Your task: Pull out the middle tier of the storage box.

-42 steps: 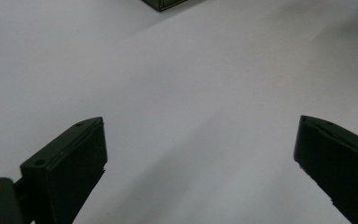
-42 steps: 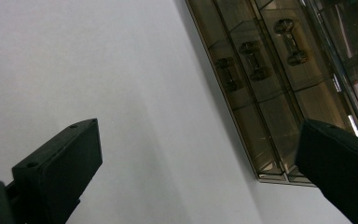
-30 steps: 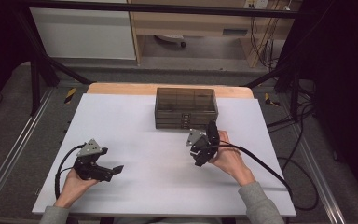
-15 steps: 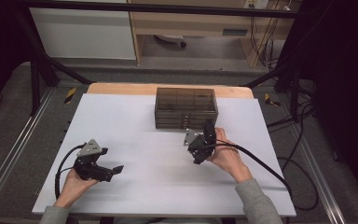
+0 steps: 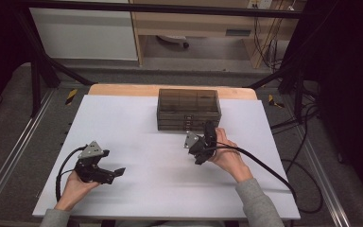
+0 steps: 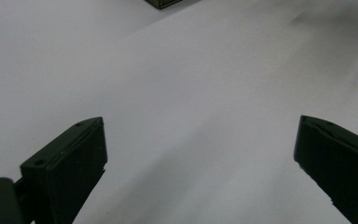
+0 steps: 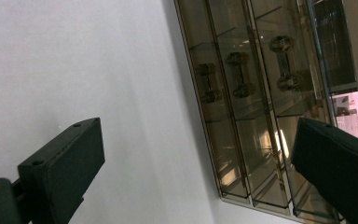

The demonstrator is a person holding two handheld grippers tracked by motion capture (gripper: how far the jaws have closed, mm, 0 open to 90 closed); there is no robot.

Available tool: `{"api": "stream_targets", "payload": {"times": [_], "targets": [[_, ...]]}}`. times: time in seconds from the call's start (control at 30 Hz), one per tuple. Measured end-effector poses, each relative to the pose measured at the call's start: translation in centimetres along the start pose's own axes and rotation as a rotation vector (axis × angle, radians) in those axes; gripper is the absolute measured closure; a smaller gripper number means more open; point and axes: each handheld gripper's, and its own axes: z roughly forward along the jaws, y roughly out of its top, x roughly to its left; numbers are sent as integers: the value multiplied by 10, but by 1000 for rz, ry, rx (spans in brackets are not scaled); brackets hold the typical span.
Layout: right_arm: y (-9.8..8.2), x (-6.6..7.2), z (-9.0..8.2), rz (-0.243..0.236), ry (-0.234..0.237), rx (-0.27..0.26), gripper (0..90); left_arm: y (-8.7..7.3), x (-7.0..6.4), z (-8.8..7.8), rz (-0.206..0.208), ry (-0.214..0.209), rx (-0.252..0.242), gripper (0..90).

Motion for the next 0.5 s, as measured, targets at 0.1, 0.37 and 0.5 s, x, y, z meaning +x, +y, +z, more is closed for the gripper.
{"api": "stream_targets", "payload": {"times": [0.1, 0.37, 0.5], "targets": [[0, 1, 3, -10, -11, 4, 38, 0, 0, 0, 1, 1, 1, 23], [0, 3, 10, -38, -29, 4, 47, 0, 0, 0, 4, 3, 4, 23], [1, 6, 14, -53, -43, -5, 61, 0, 0, 1, 7, 3, 7, 23]]}}
